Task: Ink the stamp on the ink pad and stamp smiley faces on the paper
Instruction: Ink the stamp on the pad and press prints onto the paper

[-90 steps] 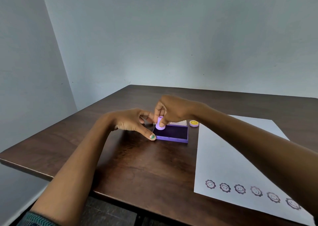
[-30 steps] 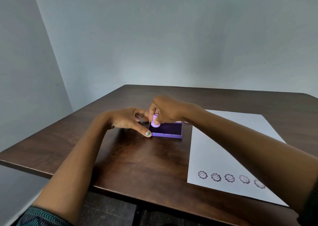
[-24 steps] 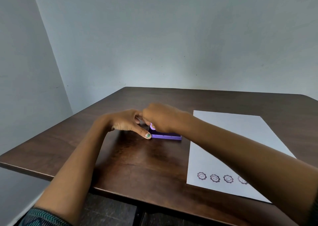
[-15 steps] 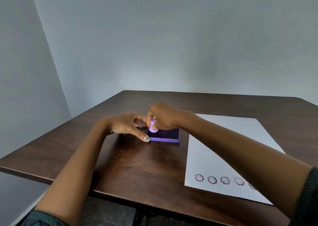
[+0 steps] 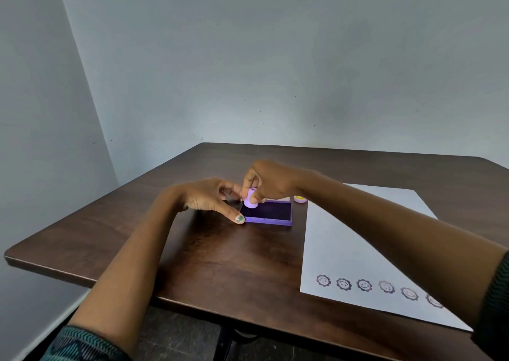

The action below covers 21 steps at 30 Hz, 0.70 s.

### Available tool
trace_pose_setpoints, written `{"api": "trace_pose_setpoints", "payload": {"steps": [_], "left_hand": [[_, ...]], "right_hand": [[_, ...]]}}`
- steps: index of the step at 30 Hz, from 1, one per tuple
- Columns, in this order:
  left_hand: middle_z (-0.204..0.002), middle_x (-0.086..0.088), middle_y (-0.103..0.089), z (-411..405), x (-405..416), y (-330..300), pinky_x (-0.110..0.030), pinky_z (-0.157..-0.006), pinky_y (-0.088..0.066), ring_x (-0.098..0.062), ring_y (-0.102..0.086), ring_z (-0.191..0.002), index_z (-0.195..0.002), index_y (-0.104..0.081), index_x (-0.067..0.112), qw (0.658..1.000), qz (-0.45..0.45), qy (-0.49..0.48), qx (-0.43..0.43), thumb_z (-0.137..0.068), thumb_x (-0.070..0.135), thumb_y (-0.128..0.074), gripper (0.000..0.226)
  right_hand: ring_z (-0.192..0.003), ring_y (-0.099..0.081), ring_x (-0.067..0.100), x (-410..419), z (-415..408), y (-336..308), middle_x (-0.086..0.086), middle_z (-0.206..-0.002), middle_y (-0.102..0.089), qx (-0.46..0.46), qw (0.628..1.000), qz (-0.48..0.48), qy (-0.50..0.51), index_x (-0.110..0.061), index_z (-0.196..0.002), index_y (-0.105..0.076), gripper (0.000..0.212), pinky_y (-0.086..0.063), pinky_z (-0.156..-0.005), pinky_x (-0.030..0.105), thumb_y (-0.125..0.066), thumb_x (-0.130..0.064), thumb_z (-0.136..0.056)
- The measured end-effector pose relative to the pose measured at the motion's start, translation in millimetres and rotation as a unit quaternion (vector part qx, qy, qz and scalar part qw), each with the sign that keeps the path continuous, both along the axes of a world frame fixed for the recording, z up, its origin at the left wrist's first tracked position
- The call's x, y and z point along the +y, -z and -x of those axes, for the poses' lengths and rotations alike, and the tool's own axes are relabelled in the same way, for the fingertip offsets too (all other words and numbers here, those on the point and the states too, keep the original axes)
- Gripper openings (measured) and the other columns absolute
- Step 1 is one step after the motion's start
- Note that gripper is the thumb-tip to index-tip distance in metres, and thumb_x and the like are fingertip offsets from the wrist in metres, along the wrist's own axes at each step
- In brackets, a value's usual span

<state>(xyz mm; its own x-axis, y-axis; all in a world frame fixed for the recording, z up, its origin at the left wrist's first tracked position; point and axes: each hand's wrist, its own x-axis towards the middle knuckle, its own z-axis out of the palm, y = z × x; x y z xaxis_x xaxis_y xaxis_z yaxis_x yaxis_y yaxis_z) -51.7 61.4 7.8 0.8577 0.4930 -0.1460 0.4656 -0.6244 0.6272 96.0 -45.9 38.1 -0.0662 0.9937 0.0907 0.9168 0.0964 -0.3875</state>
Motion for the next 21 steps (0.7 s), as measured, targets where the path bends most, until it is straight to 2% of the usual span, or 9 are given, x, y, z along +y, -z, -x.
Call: {"api": "trace_pose_setpoints", "payload": {"steps": [2, 5, 7, 10, 12, 15, 19, 21], "left_hand": [[-0.111, 0.024, -0.062, 0, 2, 1, -0.02, -0.091, -0.035, 0.009, -0.05, -0.106, -0.108, -0.062, 0.042, 1.0, -0.005, -0.002, 0.001, -0.061, 0.038, -0.085, 0.052], [-0.113, 0.021, -0.063, 0, 2, 1, -0.019, -0.091, -0.038, 0.001, -0.053, -0.11, -0.098, -0.064, 0.046, 1.0, -0.001, 0.003, 0.001, -0.061, 0.037, -0.085, 0.044], [-0.118, 0.016, -0.062, -1, 3, 0, -0.023, -0.096, -0.038, -0.006, -0.053, -0.114, -0.102, -0.062, 0.043, 1.0, -0.002, 0.009, 0.001, -0.063, 0.035, -0.084, 0.046], [-0.122, 0.011, -0.06, -2, 4, 0, -0.028, -0.102, -0.037, -0.011, -0.051, -0.117, -0.113, -0.06, 0.037, 1.0, -0.011, 0.01, 0.006, -0.059, 0.039, -0.084, 0.059], [-0.123, 0.011, -0.059, -2, 4, 1, -0.027, -0.099, -0.038, -0.009, -0.051, -0.115, -0.114, -0.059, 0.037, 1.0, -0.011, 0.012, 0.007, -0.058, 0.041, -0.083, 0.061], [-0.121, 0.012, -0.059, -1, 4, 0, -0.024, -0.094, -0.037, -0.006, -0.05, -0.112, -0.114, -0.059, 0.037, 1.0, -0.003, 0.015, 0.013, -0.06, 0.039, -0.083, 0.06], [-0.121, 0.011, -0.058, 0, 2, -1, -0.025, -0.098, -0.037, -0.006, -0.049, -0.114, -0.115, -0.054, 0.04, 1.0, 0.005, 0.013, 0.018, -0.057, 0.041, -0.083, 0.064], [-0.118, 0.011, -0.057, 1, 0, -2, -0.023, -0.095, -0.038, -0.003, -0.05, -0.111, -0.114, -0.051, 0.045, 1.0, 0.002, 0.005, 0.01, -0.052, 0.048, -0.082, 0.07]], "right_hand": [[-0.062, -0.06, 0.016, -2, -9, 1, 0.017, -0.085, -0.071, 0.092, 0.996, 0.0, 0.004, 0.003, -0.099, -0.07, 0.021, -0.045, -0.051, 0.001, -0.068, 0.003, -0.078], [-0.064, -0.064, 0.012, -10, -22, 4, 0.016, -0.09, -0.068, 0.256, 0.966, -0.018, -0.001, 0.006, -0.107, -0.065, 0.025, -0.055, -0.062, 0.012, -0.062, 0.007, -0.082], [-0.068, -0.068, 0.01, -17, -32, 6, 0.01, -0.087, -0.071, 0.377, 0.926, 0.007, -0.021, 0.006, -0.11, -0.063, 0.026, -0.057, -0.066, 0.016, -0.059, 0.006, -0.084], [-0.075, -0.071, 0.011, -29, -45, 7, 0.002, -0.083, -0.076, 0.516, 0.853, 0.054, -0.056, -0.006, -0.097, -0.071, 0.023, -0.058, -0.07, 0.019, -0.055, 0.005, -0.086], [-0.075, -0.071, 0.012, -38, -50, 8, 0.003, -0.084, -0.076, 0.561, 0.822, 0.066, -0.074, -0.013, -0.088, -0.076, 0.024, -0.058, -0.069, 0.02, -0.057, 0.001, -0.082], [-0.071, -0.07, 0.013, -49, -52, 10, 0.004, -0.084, -0.076, 0.598, 0.793, 0.069, -0.09, -0.011, -0.088, -0.076, 0.024, -0.057, -0.065, 0.019, -0.057, -0.003, -0.076], [-0.071, -0.07, 0.013, -56, -52, 10, 0.005, -0.085, -0.075, 0.618, 0.776, 0.072, -0.099, -0.01, -0.091, -0.075, 0.025, -0.056, -0.063, 0.019, -0.055, -0.002, -0.077], [-0.071, -0.069, 0.011, -59, -52, 10, 0.004, -0.085, -0.075, 0.619, 0.777, 0.068, -0.099, -0.01, -0.09, -0.075, 0.025, -0.056, -0.064, 0.019, -0.056, -0.003, -0.076]]}}
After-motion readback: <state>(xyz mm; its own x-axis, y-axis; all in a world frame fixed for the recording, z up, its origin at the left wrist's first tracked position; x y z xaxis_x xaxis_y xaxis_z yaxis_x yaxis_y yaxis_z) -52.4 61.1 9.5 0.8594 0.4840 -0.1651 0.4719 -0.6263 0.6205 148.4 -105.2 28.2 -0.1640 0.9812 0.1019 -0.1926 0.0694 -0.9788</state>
